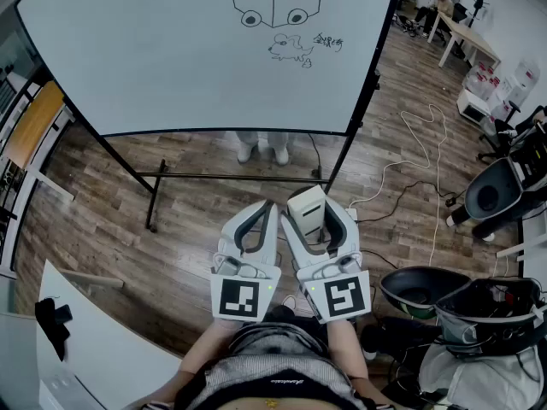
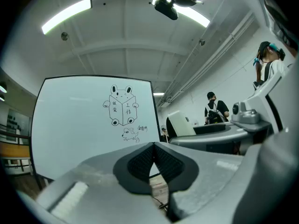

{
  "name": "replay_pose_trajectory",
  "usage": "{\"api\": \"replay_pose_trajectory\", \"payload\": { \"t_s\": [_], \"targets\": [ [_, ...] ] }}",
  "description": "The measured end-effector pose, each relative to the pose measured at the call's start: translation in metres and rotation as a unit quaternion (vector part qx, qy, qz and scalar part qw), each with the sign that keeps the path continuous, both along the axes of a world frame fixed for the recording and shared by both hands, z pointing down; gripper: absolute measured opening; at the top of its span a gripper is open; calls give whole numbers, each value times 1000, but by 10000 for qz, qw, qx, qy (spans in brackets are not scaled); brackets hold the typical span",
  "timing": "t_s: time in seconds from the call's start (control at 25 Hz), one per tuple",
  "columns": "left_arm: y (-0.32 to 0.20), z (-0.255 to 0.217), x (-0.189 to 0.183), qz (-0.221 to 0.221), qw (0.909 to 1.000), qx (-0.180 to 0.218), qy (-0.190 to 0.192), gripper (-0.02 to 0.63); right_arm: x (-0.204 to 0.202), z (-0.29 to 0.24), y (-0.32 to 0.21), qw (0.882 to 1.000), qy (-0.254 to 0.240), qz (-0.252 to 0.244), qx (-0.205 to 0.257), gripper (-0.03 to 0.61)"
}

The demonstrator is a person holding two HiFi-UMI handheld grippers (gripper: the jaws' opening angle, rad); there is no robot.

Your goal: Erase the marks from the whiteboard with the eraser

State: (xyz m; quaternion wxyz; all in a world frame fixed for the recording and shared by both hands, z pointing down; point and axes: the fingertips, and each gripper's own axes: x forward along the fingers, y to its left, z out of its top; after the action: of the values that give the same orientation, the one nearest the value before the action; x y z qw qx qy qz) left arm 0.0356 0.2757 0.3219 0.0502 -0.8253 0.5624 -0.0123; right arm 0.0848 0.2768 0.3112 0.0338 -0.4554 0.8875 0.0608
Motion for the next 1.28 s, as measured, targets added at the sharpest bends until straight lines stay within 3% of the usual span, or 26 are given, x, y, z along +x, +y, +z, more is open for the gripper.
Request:
{"api": "replay_pose_trajectory", "payload": {
  "t_s": [0.76,1.28],
  "targets": [
    [-55,11,21,-135,9999,-90,-14,5,17,5,-56,9997,90,-231,-38,268],
    [-200,5,-12,261,9996,63,102,5,-8,-3,-195,9993,250,268,123,268]
  ]
}}
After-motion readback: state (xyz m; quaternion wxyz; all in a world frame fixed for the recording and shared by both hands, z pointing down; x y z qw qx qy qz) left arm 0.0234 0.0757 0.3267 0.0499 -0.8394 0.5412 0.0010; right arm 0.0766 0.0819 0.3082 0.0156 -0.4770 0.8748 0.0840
